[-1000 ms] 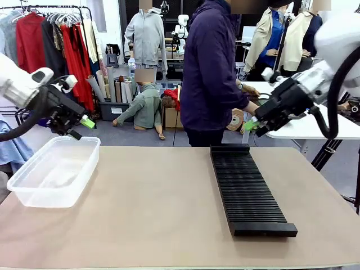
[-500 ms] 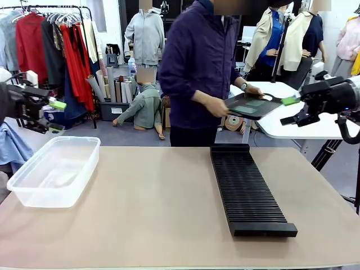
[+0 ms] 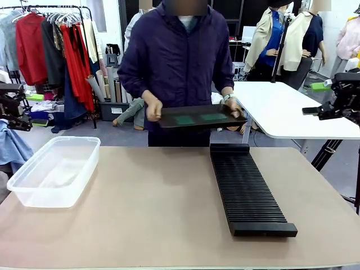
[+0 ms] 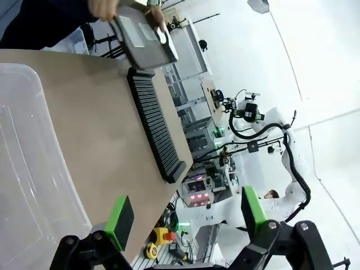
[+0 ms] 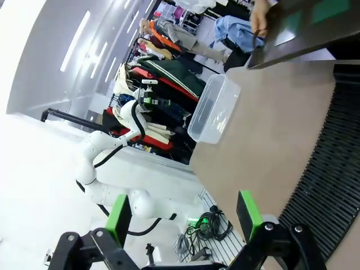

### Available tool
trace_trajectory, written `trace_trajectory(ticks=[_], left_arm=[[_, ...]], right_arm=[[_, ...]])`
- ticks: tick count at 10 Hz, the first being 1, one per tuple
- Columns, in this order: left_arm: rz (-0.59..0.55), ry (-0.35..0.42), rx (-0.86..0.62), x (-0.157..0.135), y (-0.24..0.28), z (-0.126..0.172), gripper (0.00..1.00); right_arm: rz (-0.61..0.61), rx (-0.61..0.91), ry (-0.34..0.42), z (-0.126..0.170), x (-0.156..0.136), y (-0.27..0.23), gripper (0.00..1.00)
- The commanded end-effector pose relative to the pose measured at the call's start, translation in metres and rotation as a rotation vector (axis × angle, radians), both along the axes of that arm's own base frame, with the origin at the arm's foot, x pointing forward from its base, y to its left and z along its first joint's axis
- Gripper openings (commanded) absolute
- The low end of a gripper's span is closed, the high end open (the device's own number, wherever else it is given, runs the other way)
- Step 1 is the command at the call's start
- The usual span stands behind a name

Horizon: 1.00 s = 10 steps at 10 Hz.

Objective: Sort PCBs into racks and boxes based on the side picked up.
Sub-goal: Pick up the Blank PCB handed by the Human.

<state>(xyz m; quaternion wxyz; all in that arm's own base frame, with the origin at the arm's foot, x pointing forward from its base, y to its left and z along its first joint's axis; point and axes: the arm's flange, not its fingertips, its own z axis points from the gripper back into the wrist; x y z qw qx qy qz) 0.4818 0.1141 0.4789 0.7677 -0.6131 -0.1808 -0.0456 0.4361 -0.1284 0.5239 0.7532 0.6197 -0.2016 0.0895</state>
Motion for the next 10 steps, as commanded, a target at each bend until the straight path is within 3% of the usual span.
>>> trace_trajectory(ticks=[1,2,10], left_arm=[[-0.013,-0.067,-0.045,-0.0076,-0.0083,0.0014,1.00],[0.000,0.000,0.000,0.0000,0.0000,0.0000,1.00],[0.000,0.000,0.000,0.0000,0.0000,0.0000,1.00]], right_arm=[[0.022,0.028,-0.039,-0.0062,0.0004,0.0094,1.00],[0.000,0.000,0.000,0.0000,0.0000,0.0000,1.00],[0.000,0.000,0.000,0.0000,0.0000,0.0000,1.00]])
